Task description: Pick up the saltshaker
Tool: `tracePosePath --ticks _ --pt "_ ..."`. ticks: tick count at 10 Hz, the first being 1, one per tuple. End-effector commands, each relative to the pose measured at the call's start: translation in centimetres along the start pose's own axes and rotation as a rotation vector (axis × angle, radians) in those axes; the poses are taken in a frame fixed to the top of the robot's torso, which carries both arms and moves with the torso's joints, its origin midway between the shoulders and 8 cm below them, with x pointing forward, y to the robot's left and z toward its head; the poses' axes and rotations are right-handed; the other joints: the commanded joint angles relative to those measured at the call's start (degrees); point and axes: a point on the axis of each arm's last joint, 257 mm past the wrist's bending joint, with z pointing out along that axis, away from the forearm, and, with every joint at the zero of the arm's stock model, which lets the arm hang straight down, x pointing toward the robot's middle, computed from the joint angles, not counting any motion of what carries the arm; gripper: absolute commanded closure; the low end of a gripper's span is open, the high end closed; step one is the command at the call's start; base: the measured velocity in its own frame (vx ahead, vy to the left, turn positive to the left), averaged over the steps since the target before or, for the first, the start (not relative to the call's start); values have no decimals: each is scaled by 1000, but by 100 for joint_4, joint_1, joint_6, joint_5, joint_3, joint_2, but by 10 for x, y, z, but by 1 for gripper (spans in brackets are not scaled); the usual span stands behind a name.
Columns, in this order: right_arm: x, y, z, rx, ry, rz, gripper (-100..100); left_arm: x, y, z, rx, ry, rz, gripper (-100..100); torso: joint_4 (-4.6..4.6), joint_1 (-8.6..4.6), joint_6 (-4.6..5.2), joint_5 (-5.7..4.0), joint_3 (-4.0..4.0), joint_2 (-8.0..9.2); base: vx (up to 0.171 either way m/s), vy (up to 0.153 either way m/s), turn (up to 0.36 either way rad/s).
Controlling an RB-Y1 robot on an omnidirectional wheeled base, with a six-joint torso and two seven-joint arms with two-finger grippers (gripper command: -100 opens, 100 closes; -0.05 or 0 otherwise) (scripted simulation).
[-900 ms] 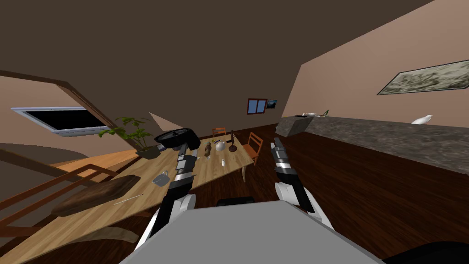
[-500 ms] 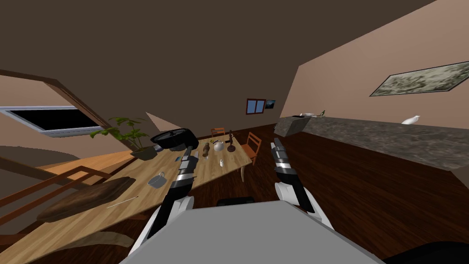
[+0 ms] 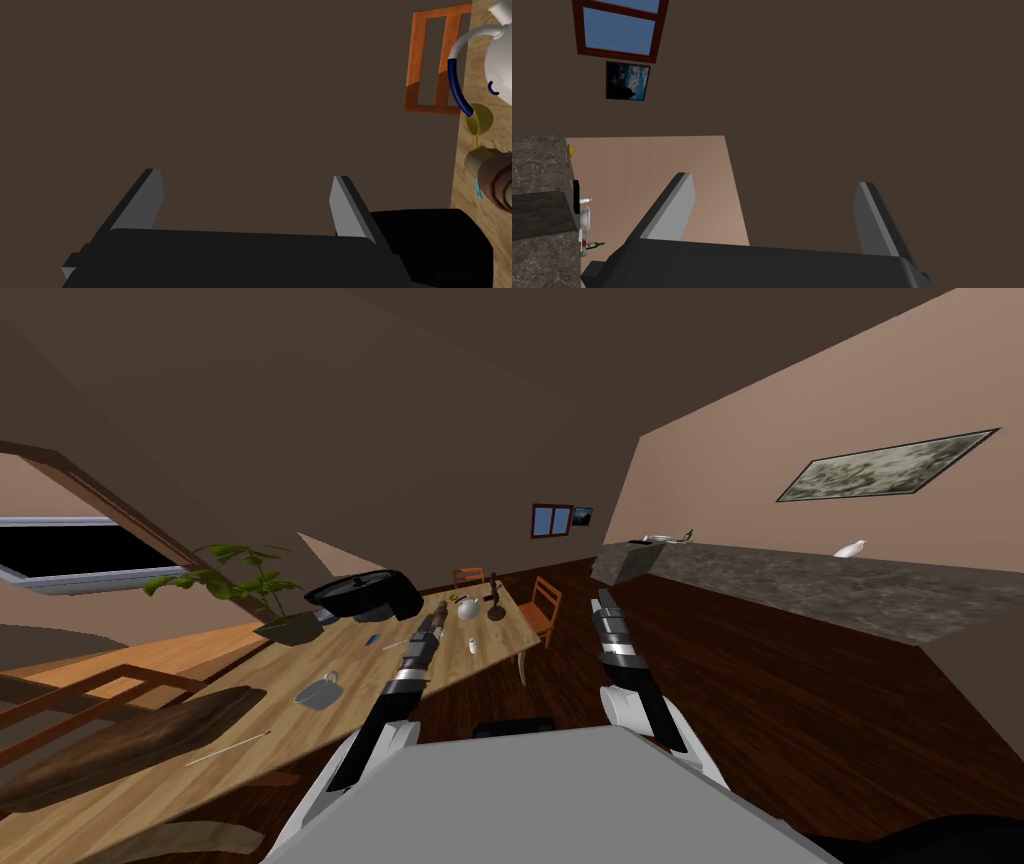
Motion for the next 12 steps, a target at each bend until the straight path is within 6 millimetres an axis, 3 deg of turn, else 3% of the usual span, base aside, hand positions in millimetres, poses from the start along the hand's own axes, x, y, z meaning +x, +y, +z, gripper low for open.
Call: tracePosePath --ticks 1,8,9,12 --pt "0 0 0 0 0 0 0 6 23 -3 -71 33 21 -100 0 0 0 0 0 0 8 -136 -91" --pt "0 0 0 0 0 0 0 22 140 -42 -409 169 125 -100 0 -2 -1 -2 0 -1 17 -132 -82" --pt "0 0 0 0 0 0 0 22 141 -42 -413 169 125 -100 -1 -7 0 -2 -3 -6 26 -90 -33" --pt "0 0 0 0 0 0 0 15 191 -73 -565 224 195 -100 0 15 -2 2 0 -1 23 -83 -93"
